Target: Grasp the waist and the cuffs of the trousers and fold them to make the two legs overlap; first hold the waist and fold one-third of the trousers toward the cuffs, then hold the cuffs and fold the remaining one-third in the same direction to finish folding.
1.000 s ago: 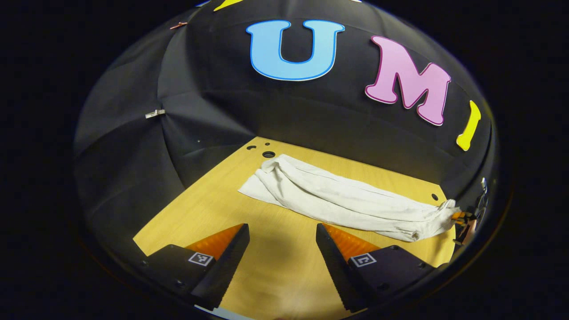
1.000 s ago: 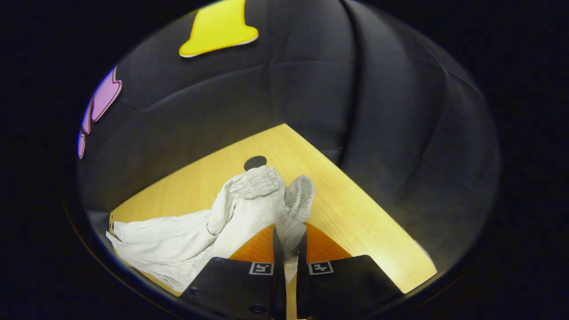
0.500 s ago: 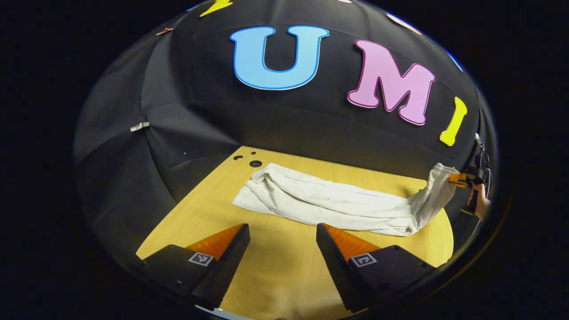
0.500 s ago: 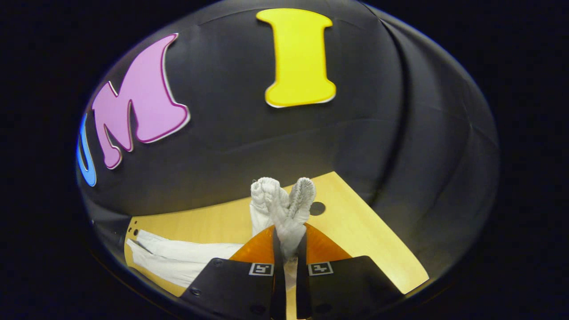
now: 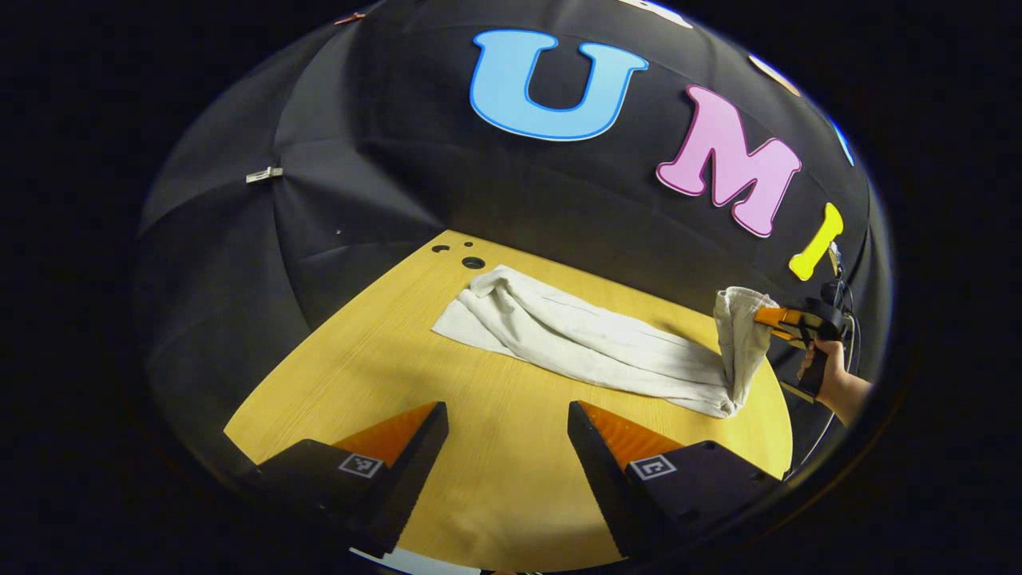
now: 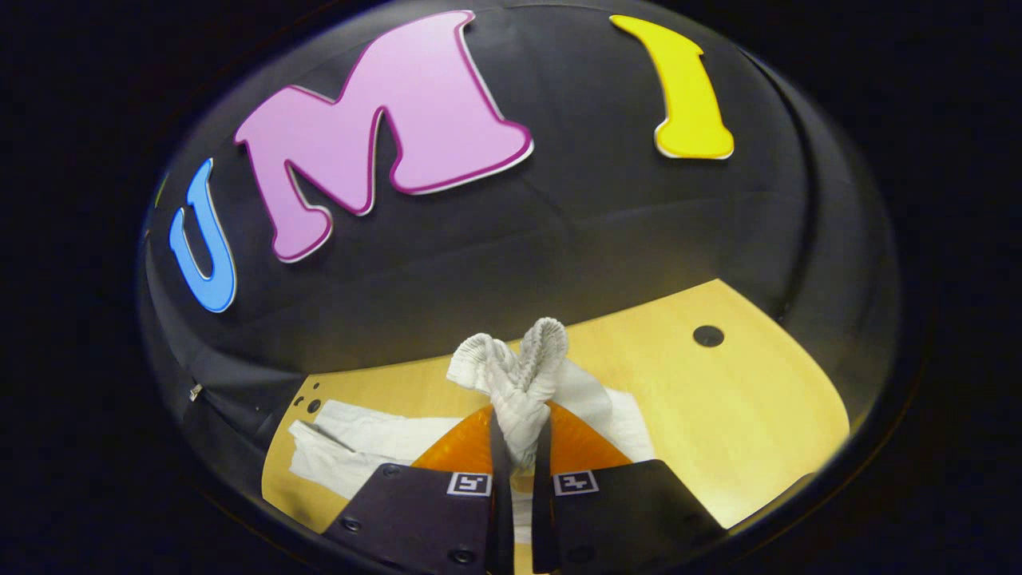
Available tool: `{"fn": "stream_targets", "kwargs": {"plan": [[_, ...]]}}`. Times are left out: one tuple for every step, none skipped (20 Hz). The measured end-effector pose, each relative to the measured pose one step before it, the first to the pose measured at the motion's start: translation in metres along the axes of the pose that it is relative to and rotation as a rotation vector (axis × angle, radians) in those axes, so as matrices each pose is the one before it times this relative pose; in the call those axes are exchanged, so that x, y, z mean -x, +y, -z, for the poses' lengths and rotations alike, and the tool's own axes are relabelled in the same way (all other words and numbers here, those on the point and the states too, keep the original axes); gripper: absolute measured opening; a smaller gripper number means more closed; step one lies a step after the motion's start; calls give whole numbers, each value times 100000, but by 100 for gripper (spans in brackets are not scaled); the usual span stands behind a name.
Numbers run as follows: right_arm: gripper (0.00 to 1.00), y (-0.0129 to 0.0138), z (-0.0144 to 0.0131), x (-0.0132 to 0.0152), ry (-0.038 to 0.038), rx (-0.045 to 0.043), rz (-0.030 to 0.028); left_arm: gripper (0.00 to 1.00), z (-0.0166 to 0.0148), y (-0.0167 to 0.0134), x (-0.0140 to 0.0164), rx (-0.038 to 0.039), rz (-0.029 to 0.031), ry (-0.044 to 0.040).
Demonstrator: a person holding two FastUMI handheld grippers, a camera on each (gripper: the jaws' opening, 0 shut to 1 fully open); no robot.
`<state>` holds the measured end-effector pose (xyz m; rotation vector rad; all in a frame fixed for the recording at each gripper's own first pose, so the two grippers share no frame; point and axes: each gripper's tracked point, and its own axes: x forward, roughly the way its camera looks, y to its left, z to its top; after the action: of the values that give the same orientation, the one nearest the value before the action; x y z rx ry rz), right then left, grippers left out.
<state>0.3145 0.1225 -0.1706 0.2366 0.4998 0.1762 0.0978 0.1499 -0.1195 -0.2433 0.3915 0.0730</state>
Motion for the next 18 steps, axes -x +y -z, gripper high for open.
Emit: {"fn": "stream_targets", "kwargs": {"plan": [[13, 1042, 1070, -441, 1355, 117, -597, 96, 306, 612, 193, 114, -206, 557], [13, 879, 1176, -451, 1380, 252, -518, 96, 226, 715, -22, -207, -761, 414], [13, 699, 1172, -429, 1617, -294, -16, 96, 102, 627, 17, -44, -661, 224], [13, 815, 1084, -407, 1489, -1238, -479, 96, 86, 527, -19, 348, -356, 57], [13, 608, 1131, -288, 1670, -528, -292, 96, 88, 408, 64, 680, -251, 38], [13, 259, 856, -383, 1327, 375, 151, 96, 120, 411, -179, 852, -367, 98], [14, 236, 1022, -279, 1354, 955, 320, 96, 98, 266, 95, 896, -240, 117], [18, 343, 1116, -244, 1768, 796, 398, 96, 104, 142, -24, 729, 49, -54], [21, 467, 1255, -296, 2031, 91, 101, 96, 60, 123, 19, 457, 67, -78], [26, 588, 1031, -149, 2192, -856, -631, 96, 167, 167, 60, 21, 21, 63], [24, 339, 831, -92, 1931, -790, -586, 92, 52, 273, 7, -400, -857, -89], [24, 441, 759, 11, 1191, -522, -663, 96, -120, 307, -269, -633, -1136, -768], [31, 462, 598, 279, 1471, -495, -1556, 96, -172, 147, -313, -804, -321, -526], [39, 688, 553, 324, 1198, -522, -1948, 92, -223, -59, -354, -850, 123, -186], [56, 505, 324, 650, 514, -247, -1918, 92, -431, 67, -516, -534, -23, -399], [67, 46, 105, 627, -368, 830, -732, 96, -467, -169, -604, -380, 451, -551], [94, -337, 67, 751, -425, 982, 721, 92, -636, -285, -575, -400, 788, -797], [97, -292, 36, 700, -390, 113, 966, 96, -736, -177, -720, -561, 320, -1115]]}}
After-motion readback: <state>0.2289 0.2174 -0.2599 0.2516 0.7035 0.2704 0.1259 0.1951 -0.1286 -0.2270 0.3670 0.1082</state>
